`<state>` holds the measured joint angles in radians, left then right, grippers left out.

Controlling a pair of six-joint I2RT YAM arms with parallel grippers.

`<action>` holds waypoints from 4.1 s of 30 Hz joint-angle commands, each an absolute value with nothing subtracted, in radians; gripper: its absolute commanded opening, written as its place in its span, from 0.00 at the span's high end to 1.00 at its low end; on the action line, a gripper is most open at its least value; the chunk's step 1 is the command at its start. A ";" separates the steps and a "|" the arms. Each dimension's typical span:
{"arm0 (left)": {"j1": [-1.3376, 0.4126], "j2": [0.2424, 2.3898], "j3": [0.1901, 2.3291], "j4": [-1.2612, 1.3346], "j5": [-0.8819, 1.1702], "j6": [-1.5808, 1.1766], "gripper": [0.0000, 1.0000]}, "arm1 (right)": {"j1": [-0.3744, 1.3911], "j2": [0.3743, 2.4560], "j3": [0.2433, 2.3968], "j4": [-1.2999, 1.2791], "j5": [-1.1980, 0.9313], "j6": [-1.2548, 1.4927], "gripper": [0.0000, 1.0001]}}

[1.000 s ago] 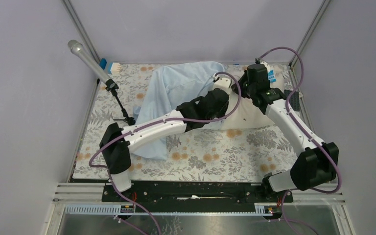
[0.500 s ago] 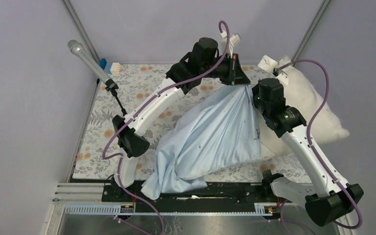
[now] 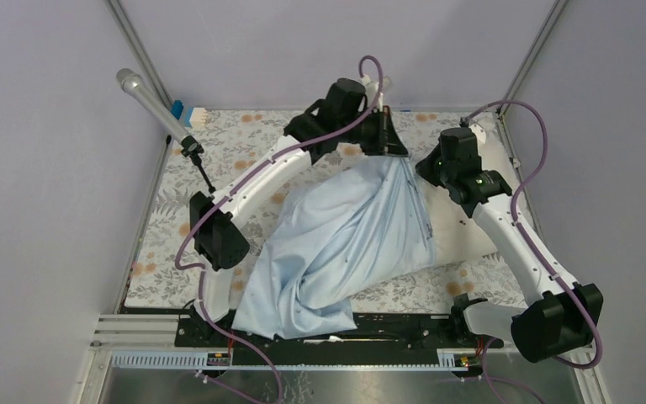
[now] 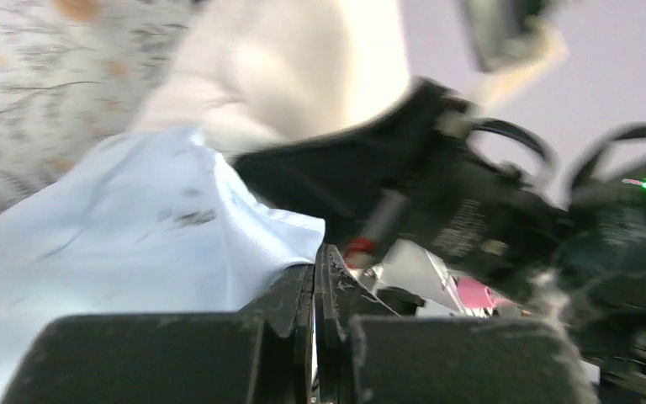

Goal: Put the pillow into the pillowcase

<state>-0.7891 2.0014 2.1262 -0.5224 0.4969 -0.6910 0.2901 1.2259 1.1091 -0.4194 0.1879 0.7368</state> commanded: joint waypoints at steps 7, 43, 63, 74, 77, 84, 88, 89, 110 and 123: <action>-0.597 1.887 1.990 -0.518 0.405 -0.544 1.00 | 0.273 1.177 1.314 -0.532 0.222 0.498 0.01; -0.879 1.858 1.943 -0.452 0.266 -0.570 0.36 | 0.337 0.953 0.640 -0.015 -0.090 1.025 1.00; -1.227 1.671 1.458 -0.450 -0.473 -0.564 0.32 | 0.337 0.858 0.745 -0.322 0.109 0.851 0.41; -1.205 1.732 1.449 -0.448 -0.501 -0.570 0.32 | 0.337 0.745 0.800 -0.617 0.388 0.686 0.11; -1.234 1.707 1.473 -0.471 -0.481 -0.560 0.30 | 0.337 0.741 0.736 -0.608 0.412 0.681 0.05; -1.335 1.634 1.445 -0.533 -0.535 -0.607 0.29 | 0.337 0.883 0.642 -0.463 0.236 0.680 0.36; -1.363 1.634 1.390 -0.543 -0.565 -0.657 0.30 | 0.338 0.905 0.654 -0.434 0.179 0.685 0.88; -1.365 1.635 1.380 -0.543 -0.575 -0.667 0.30 | 0.337 0.903 0.664 -0.442 0.181 0.683 0.96; -1.348 1.700 1.524 -0.516 -0.563 -0.545 0.70 | 0.338 0.881 0.773 -0.521 0.157 0.664 1.00; -1.353 1.690 1.624 -0.538 -0.469 -0.513 0.75 | 0.338 0.887 0.787 -0.508 0.137 0.670 1.00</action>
